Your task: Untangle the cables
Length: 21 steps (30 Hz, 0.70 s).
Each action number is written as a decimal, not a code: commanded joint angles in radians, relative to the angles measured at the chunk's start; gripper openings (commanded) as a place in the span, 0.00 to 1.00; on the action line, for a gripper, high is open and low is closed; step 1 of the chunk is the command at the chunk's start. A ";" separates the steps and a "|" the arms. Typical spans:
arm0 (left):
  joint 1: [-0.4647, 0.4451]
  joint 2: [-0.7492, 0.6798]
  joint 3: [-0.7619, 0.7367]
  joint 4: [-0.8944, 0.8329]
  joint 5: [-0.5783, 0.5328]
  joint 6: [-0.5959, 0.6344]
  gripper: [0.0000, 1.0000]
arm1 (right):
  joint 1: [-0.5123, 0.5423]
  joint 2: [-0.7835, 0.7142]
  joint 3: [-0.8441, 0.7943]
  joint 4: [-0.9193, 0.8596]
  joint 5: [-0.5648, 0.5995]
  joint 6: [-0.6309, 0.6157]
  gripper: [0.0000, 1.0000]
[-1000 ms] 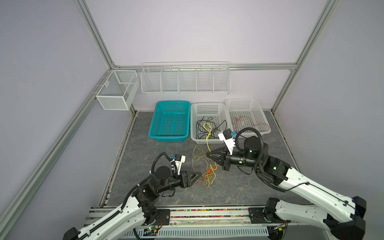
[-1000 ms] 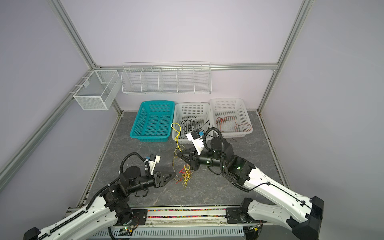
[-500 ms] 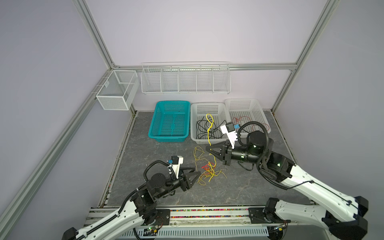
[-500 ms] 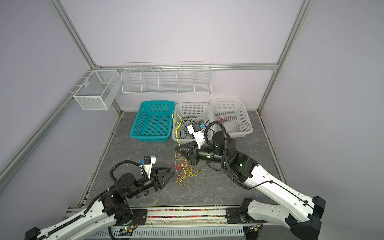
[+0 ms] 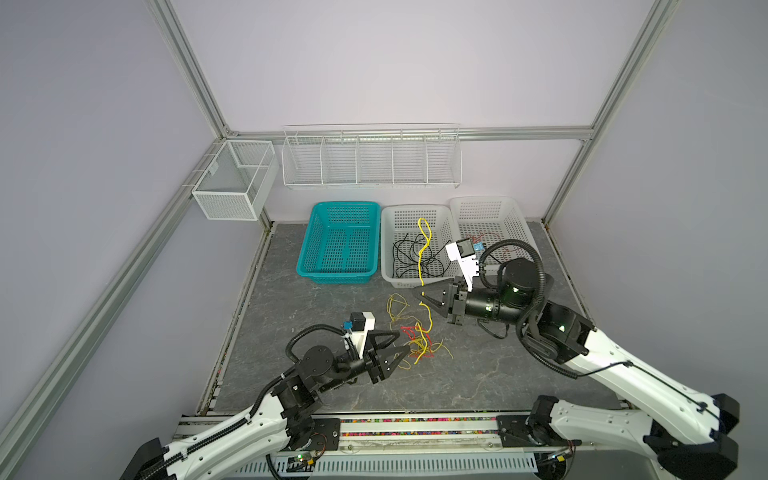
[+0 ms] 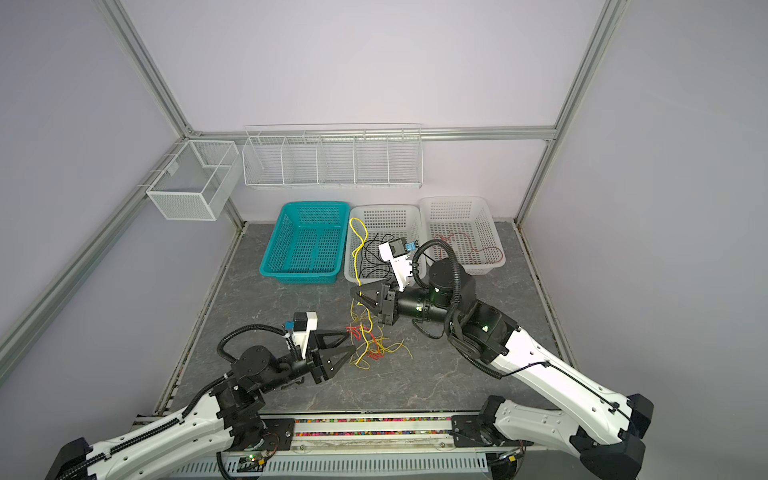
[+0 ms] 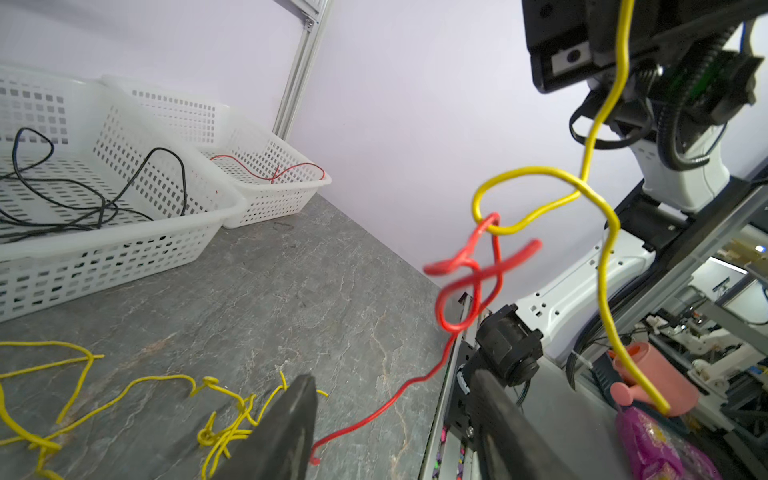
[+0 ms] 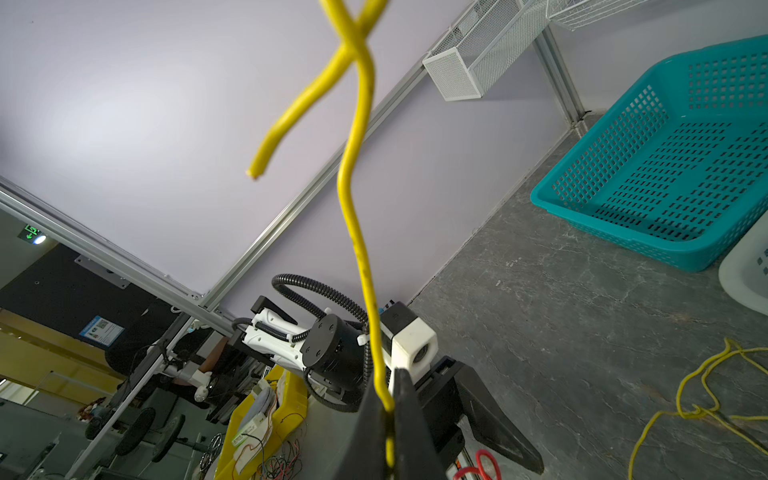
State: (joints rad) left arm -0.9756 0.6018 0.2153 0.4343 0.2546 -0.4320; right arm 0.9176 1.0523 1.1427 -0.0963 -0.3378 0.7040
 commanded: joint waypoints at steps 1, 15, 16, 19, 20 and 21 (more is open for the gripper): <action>-0.003 -0.004 0.024 -0.009 0.056 0.114 0.61 | -0.006 0.000 0.032 0.047 0.006 0.039 0.06; -0.005 0.114 0.097 0.086 0.126 0.217 0.65 | -0.006 0.020 0.088 0.062 0.049 0.084 0.06; -0.005 0.122 0.107 0.092 0.127 0.218 0.65 | -0.005 0.020 0.090 0.061 0.051 0.084 0.06; -0.005 0.146 0.125 0.110 0.113 0.226 0.65 | -0.001 0.025 0.094 0.061 0.058 0.086 0.06; -0.005 0.147 0.127 0.123 0.106 0.225 0.65 | 0.001 0.025 0.094 0.061 0.066 0.086 0.06; -0.005 0.147 0.128 0.138 0.104 0.221 0.65 | 0.003 0.024 0.094 0.061 0.073 0.088 0.06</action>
State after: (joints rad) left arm -0.9764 0.7456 0.3126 0.5091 0.3592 -0.2382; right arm 0.9180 1.0782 1.2118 -0.0689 -0.2890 0.7677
